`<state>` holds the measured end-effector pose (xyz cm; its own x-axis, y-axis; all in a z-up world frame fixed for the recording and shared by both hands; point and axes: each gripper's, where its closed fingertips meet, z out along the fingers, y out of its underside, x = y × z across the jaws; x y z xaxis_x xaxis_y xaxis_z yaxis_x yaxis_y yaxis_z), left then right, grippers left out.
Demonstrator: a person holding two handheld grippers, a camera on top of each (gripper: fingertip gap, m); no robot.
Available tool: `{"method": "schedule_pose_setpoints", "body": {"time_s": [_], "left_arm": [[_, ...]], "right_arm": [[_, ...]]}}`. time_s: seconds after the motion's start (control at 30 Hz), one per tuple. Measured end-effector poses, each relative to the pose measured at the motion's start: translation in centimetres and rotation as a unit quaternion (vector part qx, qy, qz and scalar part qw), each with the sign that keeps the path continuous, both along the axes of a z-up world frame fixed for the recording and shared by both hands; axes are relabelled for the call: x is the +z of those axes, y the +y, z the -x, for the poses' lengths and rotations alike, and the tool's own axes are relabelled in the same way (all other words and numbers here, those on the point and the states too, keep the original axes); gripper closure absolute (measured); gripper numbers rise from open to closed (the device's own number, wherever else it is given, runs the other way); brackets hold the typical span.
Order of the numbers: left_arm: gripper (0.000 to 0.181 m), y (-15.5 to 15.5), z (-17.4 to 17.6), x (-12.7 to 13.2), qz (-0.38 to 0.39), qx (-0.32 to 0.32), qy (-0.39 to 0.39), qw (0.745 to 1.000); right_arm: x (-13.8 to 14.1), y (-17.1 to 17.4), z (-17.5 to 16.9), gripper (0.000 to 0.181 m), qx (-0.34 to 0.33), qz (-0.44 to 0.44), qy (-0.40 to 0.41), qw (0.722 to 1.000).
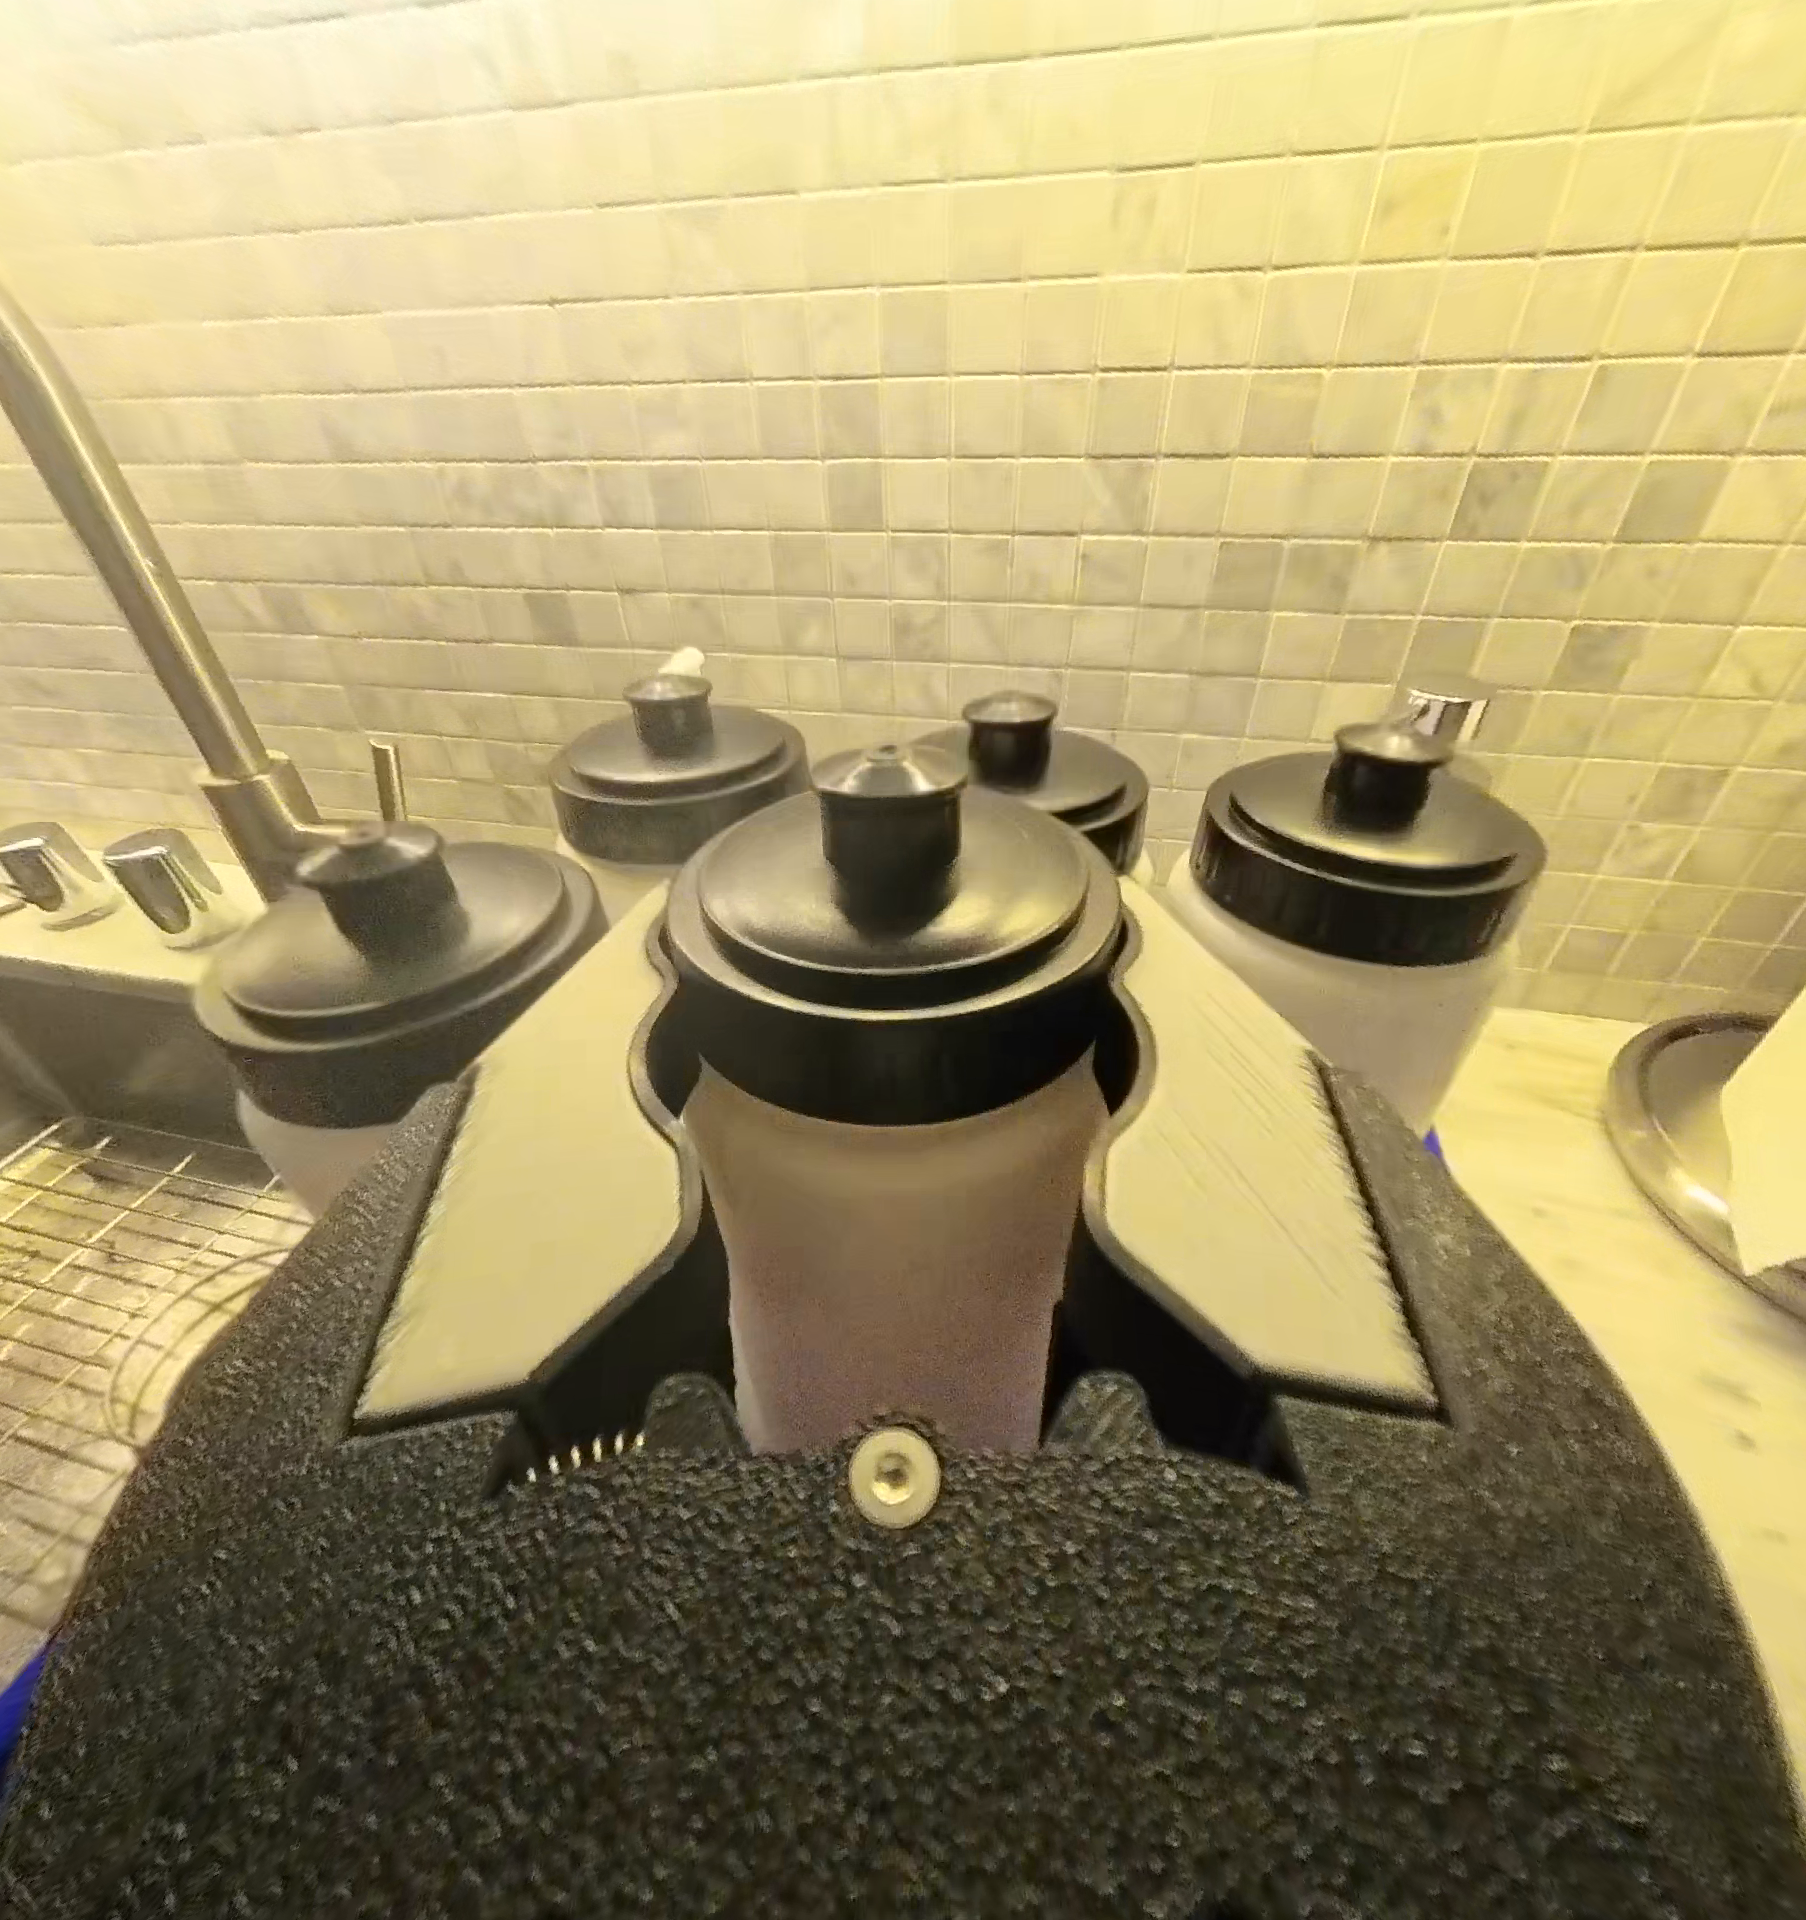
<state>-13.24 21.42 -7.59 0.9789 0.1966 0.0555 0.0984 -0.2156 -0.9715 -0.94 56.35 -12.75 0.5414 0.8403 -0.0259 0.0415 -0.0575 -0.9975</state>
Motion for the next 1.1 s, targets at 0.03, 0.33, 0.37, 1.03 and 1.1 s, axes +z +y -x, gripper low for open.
{"method": "schedule_pose_setpoints", "body": {"time_s": [0.03, 0.33, 0.37, 1.03, 1.1], "left_arm": [[0.084, -0.4, 0.3, -0.1, 0.004, 0.008, 0.000, 1.000], [0.079, -1.6, 1.5, -1.4, 0.033, 0.035, -0.029, 0.998], [0.079, -1.6, 1.5, -1.4, 0.032, 0.036, -0.029, 0.998], [0.080, -5.2, 3.4, -4.5, 0.045, 0.060, -0.006, 0.997], [0.080, -6.2, 3.8, -4.9, 0.049, 0.061, -0.011, 0.997]], "right_arm": [[-0.8, 0.1, 0.1, 0.104, -0.003, 0.001, -0.003, 1.000], [-1.4, 0.2, 0.2, 0.103, -0.014, -0.019, 0.025, 0.999], [-1.4, 0.2, 0.2, 0.103, -0.012, -0.016, 0.021, 1.000], [1.1, -17.1, -8.3, 0.096, 0.001, 0.075, -0.104, 0.992], [0.4, -20.7, -7.5, 0.095, 0.028, 0.086, -0.117, 0.989]]}}
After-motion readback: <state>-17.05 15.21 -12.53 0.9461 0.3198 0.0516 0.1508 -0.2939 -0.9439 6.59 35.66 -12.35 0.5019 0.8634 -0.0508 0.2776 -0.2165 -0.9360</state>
